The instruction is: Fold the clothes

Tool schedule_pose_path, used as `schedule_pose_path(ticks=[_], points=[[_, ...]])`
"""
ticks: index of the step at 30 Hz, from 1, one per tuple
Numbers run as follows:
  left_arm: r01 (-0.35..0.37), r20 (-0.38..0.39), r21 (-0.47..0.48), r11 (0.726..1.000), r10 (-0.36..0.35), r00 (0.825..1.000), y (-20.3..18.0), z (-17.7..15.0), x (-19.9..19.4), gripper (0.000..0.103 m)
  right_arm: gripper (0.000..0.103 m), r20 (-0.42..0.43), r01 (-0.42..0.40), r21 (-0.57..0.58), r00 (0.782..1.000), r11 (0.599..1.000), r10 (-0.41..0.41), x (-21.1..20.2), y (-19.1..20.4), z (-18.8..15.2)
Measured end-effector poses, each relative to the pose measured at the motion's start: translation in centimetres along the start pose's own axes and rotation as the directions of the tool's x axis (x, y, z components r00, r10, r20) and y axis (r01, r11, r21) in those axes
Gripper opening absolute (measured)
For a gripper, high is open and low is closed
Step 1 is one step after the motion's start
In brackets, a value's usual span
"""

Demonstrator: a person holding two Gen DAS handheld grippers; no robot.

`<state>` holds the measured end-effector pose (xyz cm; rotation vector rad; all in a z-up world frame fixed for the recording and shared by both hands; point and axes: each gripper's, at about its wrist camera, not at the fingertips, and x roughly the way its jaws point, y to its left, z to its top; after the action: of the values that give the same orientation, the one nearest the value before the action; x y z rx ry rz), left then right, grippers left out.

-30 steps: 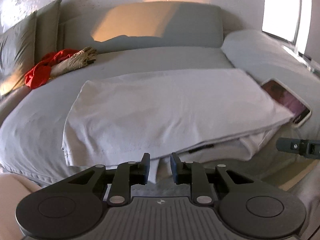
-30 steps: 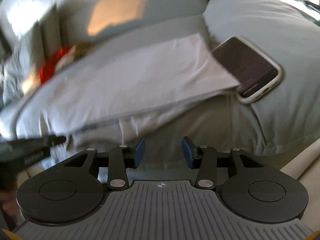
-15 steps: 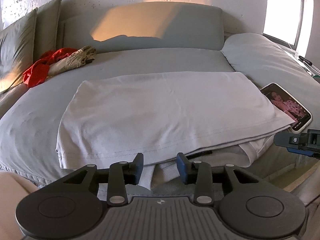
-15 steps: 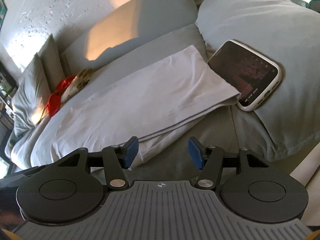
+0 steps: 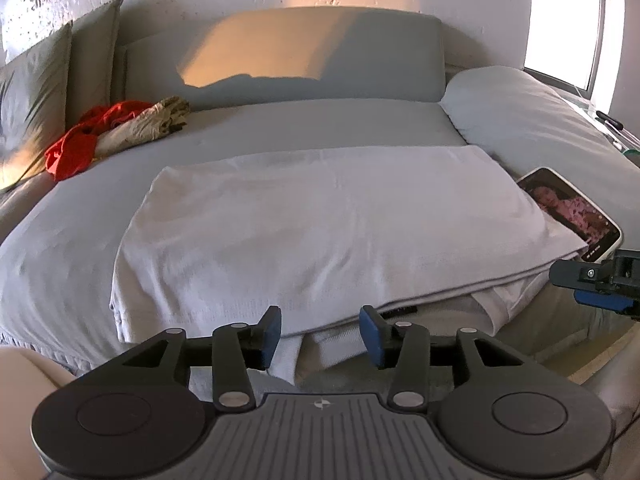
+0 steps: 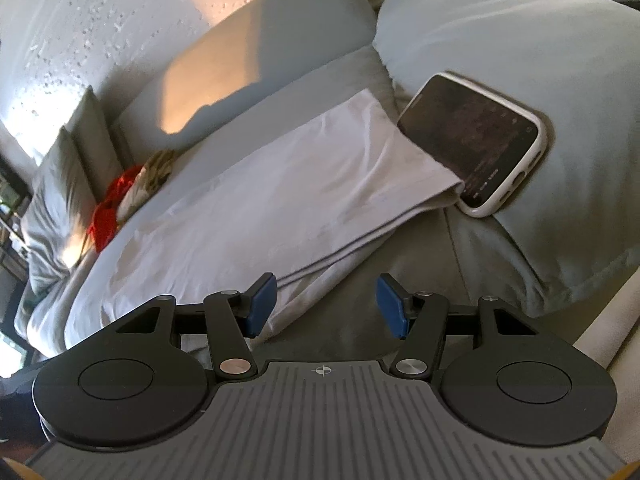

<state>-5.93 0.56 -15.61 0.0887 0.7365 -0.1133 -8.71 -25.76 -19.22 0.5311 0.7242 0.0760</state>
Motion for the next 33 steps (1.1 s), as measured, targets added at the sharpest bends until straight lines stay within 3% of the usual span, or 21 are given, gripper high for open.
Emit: schedule_pose_path(ticks=[3,6,10,14,20,21,28,33], points=[[-0.002,0.01,-0.005,1.0,0.002,1.0,0.0,0.1,-0.1,0.051,0.063,0.014,0.003,0.019,1.0,1.0,-0.003,-0.2,-0.3,0.1],[0.0,0.013,-0.006,1.0,0.0,1.0,-0.1,0.1,0.0,0.053,0.071,0.031,0.008,0.055,0.999,0.998,-0.01,-0.4,-0.8,0.3],[0.004,0.017,-0.011,1.0,-0.004,1.0,-0.1,0.7,0.4,0.053,0.071,0.06,0.004,0.118,0.998,0.993,-0.011,-0.3,-1.8,0.9],[0.013,0.032,-0.01,1.0,-0.013,0.999,-0.3,1.6,1.3,0.052,0.064,0.046,-0.044,0.231,0.998,0.972,0.034,1.0,-3.5,1.5],[0.075,0.013,-0.006,0.997,-0.074,0.997,-0.6,2.8,3.6,0.039,0.063,0.034,-0.134,0.443,0.991,0.886,0.133,2.9,-5.9,1.7],[0.089,-0.014,-0.024,0.996,-0.089,0.996,-0.6,2.9,4.2,0.032,0.063,0.034,-0.14,0.463,0.99,0.875,0.14,3.1,-6.1,1.8],[0.108,-0.021,-0.02,0.994,-0.109,0.994,-0.5,2.7,4.9,0.032,0.066,0.062,-0.116,0.468,0.993,0.876,0.098,4.9,-5.4,2.3],[0.122,-0.021,-0.027,0.992,-0.123,0.992,-0.2,2.8,5.1,0.032,0.066,0.159,-0.144,0.466,0.984,0.873,0.077,5.0,-5.7,2.1]])
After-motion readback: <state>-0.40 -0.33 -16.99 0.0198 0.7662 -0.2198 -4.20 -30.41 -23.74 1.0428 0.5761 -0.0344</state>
